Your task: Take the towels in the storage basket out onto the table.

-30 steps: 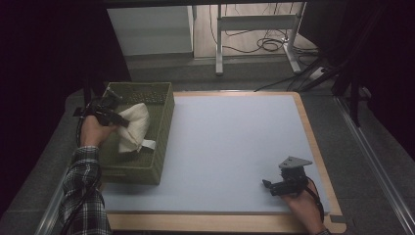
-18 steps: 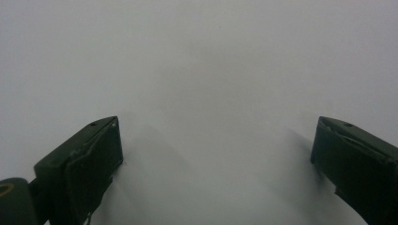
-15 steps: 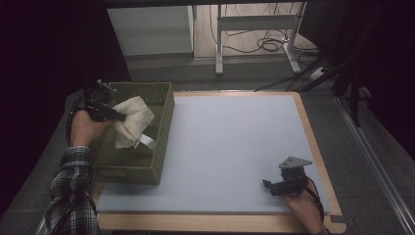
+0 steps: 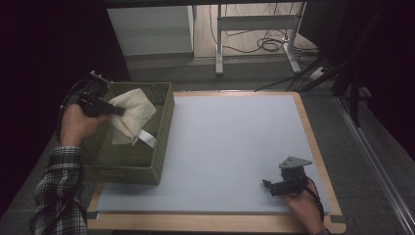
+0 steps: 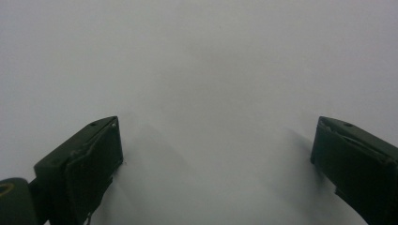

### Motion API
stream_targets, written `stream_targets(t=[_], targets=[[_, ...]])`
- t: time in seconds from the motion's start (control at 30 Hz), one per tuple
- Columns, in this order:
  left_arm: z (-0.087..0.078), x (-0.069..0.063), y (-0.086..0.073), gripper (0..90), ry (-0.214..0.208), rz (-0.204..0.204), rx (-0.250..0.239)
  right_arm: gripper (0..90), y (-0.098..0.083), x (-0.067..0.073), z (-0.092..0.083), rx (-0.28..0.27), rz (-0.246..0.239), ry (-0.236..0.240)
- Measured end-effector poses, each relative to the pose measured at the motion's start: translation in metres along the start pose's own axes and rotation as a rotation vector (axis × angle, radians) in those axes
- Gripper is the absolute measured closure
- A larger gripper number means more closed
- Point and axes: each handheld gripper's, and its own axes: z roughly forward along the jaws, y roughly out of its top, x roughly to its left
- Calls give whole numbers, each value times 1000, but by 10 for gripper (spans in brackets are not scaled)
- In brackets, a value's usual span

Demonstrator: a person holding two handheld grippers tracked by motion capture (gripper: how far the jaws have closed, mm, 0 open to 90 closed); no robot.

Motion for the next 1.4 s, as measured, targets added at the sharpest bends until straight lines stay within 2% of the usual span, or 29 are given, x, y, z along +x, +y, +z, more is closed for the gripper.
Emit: stream_targets(t=[0.13,0.27,0.37,0.43,0.47,0.5,0.53,0.67,1.1,1.2,1.27,1.37,1.4], targets=[[-6,-8,5,779,1,23,-3,24,0,0,0,0,1,0],[-14,-22,14,777,3,60,-10,24,0,0,0,0,1,0],[-16,-28,18,777,-1,75,-12,24,0,0,0,0,1,0],[-17,-38,24,777,-5,100,-13,25,0,0,0,0,0,0],[-17,-38,24,776,-5,100,-13,25,0,0,0,0,0,0],[-17,-45,29,776,-8,115,-12,25,0,0,0,0,0,0],[-17,-45,29,775,-8,115,-12,25,0,0,0,0,0,0],[-18,-60,40,775,-15,151,-13,24,0,0,0,1,0,1],[-13,-93,64,774,-32,217,-19,24,0,0,0,2,1,1],[-12,-102,70,774,-38,231,-19,24,0,0,0,2,1,1],[-11,-111,76,774,-43,259,-18,25,0,0,0,2,2,2],[-8,-117,80,774,-53,265,-21,24,0,0,0,3,4,3],[-4,-124,84,774,-61,274,-22,24,0,0,0,2,2,2]])
